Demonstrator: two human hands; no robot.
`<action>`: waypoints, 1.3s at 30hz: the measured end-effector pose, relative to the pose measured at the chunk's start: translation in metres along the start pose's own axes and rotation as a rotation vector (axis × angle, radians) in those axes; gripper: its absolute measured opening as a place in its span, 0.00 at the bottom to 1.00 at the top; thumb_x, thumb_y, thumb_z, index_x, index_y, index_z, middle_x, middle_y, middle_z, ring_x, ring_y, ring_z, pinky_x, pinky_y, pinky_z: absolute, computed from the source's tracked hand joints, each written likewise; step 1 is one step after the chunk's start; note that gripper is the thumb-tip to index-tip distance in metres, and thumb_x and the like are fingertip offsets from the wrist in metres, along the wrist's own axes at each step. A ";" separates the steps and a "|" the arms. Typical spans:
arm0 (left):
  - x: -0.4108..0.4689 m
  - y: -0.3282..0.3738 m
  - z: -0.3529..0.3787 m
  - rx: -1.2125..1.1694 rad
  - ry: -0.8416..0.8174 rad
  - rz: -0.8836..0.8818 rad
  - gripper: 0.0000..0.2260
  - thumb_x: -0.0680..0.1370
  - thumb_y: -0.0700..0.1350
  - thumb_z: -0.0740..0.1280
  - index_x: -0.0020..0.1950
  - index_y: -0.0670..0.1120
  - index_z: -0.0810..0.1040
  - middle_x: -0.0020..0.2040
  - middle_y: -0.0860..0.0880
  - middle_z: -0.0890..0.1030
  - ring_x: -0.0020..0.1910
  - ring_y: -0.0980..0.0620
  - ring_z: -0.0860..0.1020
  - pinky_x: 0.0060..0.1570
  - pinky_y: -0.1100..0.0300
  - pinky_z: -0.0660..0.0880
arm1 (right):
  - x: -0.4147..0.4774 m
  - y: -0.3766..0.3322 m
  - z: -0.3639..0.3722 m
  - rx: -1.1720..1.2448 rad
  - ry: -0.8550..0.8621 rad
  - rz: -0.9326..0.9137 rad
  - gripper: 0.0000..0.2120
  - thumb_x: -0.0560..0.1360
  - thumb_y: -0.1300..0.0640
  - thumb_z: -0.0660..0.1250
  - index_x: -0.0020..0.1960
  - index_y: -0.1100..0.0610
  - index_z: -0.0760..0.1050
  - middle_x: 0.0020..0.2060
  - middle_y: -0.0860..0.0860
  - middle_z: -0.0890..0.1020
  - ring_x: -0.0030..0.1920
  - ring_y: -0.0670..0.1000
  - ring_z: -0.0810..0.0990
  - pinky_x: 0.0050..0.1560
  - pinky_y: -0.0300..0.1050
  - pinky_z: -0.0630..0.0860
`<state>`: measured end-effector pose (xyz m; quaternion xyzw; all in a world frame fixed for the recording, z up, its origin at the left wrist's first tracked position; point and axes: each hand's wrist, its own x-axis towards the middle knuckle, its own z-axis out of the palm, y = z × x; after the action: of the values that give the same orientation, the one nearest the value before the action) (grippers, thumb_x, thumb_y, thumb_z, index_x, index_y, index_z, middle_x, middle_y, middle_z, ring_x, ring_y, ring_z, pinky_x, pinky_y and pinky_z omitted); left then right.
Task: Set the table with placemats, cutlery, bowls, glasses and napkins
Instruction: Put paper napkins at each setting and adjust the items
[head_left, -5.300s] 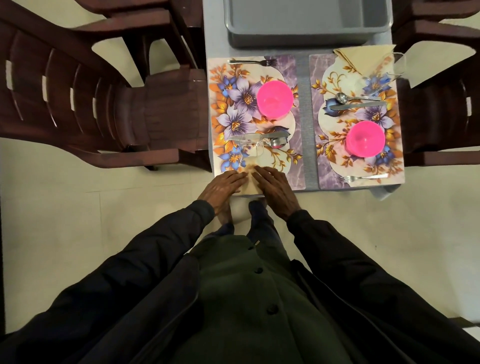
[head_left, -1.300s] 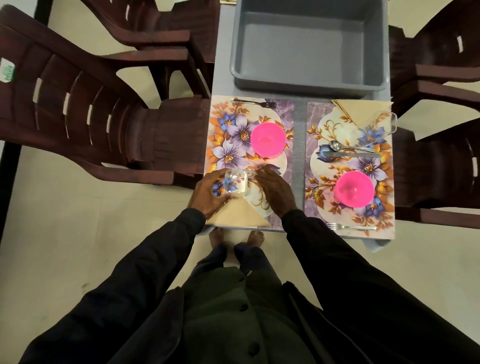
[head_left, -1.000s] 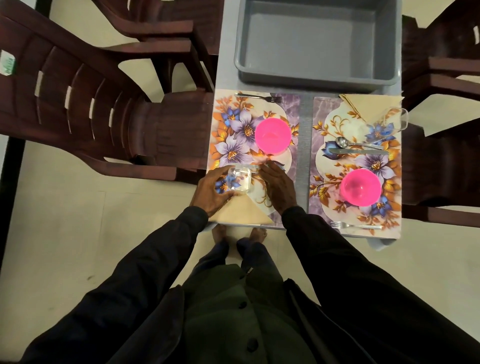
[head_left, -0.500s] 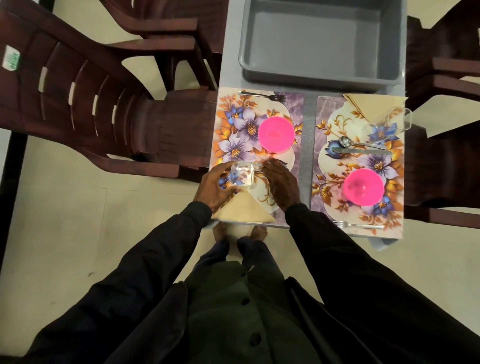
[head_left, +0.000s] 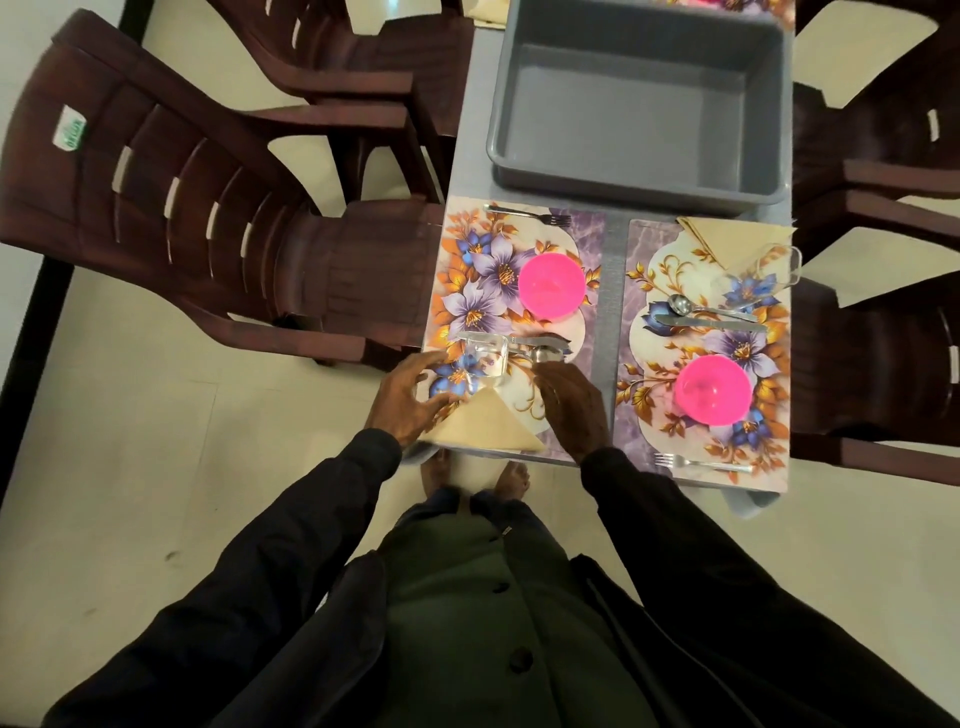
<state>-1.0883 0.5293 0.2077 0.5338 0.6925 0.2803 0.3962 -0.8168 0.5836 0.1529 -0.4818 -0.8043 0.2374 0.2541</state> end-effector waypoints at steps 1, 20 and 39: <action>-0.005 -0.002 -0.002 0.011 -0.003 0.000 0.21 0.73 0.44 0.79 0.64 0.51 0.79 0.63 0.53 0.80 0.60 0.56 0.78 0.61 0.57 0.78 | -0.004 -0.005 -0.003 0.013 0.004 0.017 0.18 0.84 0.49 0.60 0.58 0.61 0.82 0.54 0.59 0.85 0.55 0.56 0.83 0.57 0.50 0.82; -0.004 -0.034 -0.073 0.123 -0.174 0.163 0.10 0.80 0.45 0.71 0.61 0.45 0.83 0.56 0.51 0.84 0.52 0.56 0.81 0.49 0.71 0.75 | -0.041 -0.074 0.017 -0.059 0.074 0.431 0.10 0.81 0.58 0.68 0.60 0.59 0.83 0.57 0.55 0.85 0.58 0.56 0.82 0.60 0.44 0.73; -0.007 -0.070 -0.134 0.266 -0.361 0.441 0.09 0.80 0.46 0.71 0.59 0.45 0.83 0.52 0.48 0.84 0.50 0.50 0.81 0.52 0.49 0.81 | -0.066 -0.161 0.064 -0.094 0.192 0.692 0.11 0.81 0.57 0.67 0.62 0.57 0.82 0.58 0.55 0.84 0.58 0.54 0.81 0.61 0.48 0.77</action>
<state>-1.2377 0.5078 0.2239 0.7595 0.5091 0.1671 0.3689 -0.9360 0.4475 0.1934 -0.7569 -0.5760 0.2259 0.2105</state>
